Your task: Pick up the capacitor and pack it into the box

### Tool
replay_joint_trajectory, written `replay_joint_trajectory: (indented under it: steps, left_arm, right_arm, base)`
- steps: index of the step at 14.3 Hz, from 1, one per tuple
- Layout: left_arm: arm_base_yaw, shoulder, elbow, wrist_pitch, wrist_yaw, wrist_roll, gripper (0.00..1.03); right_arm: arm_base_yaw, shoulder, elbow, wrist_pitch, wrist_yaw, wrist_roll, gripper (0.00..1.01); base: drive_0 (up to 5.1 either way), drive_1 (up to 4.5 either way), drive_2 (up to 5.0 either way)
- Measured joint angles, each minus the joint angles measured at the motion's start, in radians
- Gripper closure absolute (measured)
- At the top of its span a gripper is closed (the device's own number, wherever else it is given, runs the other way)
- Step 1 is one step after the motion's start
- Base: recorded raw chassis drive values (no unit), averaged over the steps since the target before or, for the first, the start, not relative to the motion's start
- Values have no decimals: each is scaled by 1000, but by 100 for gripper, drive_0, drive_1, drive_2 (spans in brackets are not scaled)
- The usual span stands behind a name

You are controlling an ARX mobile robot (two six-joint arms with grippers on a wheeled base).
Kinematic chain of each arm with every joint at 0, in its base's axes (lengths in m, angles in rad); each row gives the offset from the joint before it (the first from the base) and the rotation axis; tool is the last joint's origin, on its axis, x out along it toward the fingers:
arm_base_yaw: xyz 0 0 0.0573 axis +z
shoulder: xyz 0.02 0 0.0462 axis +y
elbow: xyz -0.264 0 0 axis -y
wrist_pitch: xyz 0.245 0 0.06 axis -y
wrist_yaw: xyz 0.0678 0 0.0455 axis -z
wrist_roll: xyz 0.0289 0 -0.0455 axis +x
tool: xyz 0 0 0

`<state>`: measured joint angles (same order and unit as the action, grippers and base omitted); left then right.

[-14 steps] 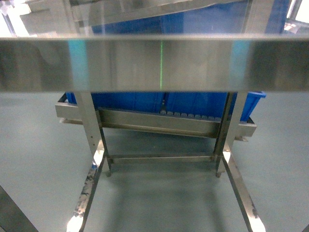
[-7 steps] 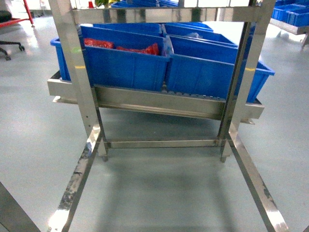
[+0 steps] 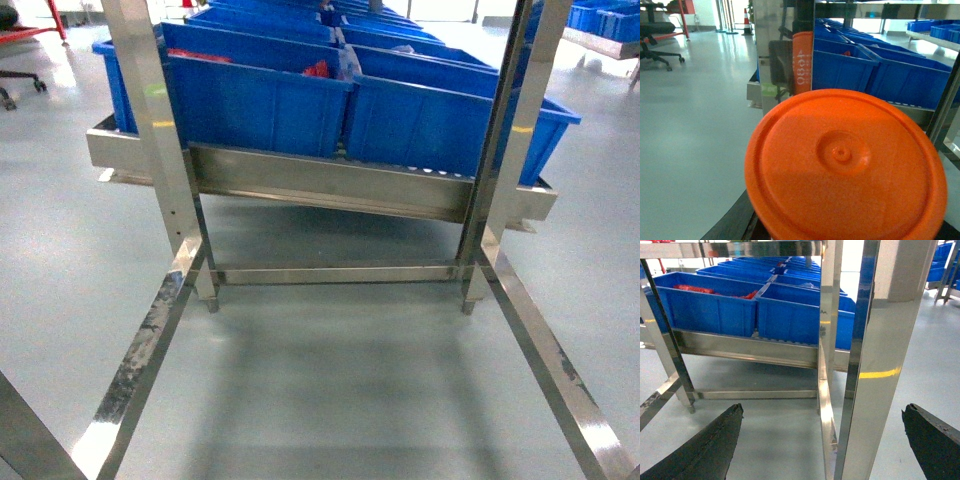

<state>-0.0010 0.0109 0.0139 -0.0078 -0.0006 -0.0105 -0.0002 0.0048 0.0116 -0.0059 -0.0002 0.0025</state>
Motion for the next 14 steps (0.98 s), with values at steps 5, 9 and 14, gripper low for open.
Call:
replay_joint_trajectory:
  steps: [5,9,14]
  left_arm:
    - [0,0,0,0,0,0,59]
    - [0,0,0,1,2,0,59]
    - [0,0,0,2,0,0,59]
  right_arm:
    - [0,0,0,0,0,0,3]
    - [0,0,0,0,2,0,3]
    - [0,0,0,1,1,0,3]
  base:
    - [0,0,0]
    - [-486,258,258]
    - [-486,260,260]
